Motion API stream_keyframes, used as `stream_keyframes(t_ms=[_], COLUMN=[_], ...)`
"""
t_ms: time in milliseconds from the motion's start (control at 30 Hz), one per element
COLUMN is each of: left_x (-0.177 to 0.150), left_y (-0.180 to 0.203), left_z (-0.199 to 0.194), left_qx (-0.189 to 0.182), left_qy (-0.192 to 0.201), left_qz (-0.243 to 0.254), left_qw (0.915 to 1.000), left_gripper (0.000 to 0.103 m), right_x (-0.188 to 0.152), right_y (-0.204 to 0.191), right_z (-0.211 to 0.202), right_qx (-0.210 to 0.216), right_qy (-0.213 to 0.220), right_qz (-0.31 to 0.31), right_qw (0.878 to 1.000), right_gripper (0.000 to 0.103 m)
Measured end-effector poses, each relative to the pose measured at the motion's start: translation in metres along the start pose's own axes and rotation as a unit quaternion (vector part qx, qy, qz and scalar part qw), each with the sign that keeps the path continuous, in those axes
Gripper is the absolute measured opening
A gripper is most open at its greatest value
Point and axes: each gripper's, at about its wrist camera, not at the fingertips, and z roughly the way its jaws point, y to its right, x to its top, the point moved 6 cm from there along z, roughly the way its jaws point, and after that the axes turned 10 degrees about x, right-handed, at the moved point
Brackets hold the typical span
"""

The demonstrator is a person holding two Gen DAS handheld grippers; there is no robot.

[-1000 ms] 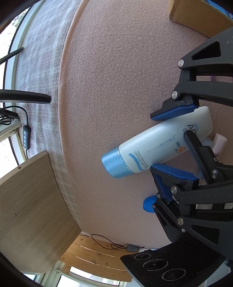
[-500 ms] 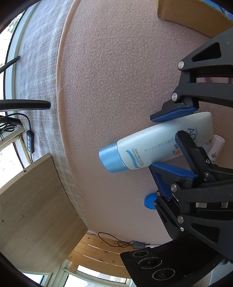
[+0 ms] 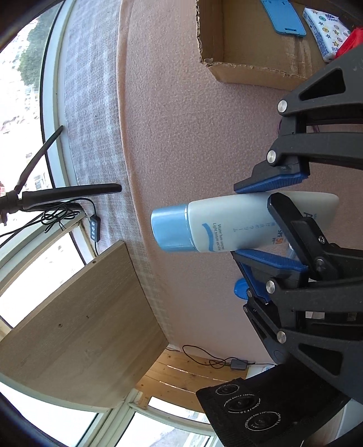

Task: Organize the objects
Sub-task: 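Lift the sunscreen bottle with the right gripper and carry it over the box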

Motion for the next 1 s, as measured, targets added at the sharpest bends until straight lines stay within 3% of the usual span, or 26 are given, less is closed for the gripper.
stream_keyframes(t_ms=[400, 733, 1000], left_x=[0.001, -0.020, -0.028], left_y=[0.088, 0.150, 0.184], left_z=[-0.007, -0.002, 0.002], left_qx=[-0.038, -0.074, -0.078], left_qy=[0.003, -0.014, -0.022], left_qz=[0.059, 0.099, 0.124], left_qw=[0.9976, 0.9922, 0.9891], left_gripper=[0.058, 0.058, 0.058], right_x=[-0.022, -0.046, -0.053], right_y=[0.031, 0.069, 0.087], right_z=[-0.075, -0.114, -0.138], right_qx=[-0.009, -0.011, -0.035], right_qy=[0.049, 0.073, 0.096], right_qz=[0.036, 0.080, 0.088], right_qw=[0.998, 0.994, 0.991], right_gripper=[0.035, 0.035, 0.036])
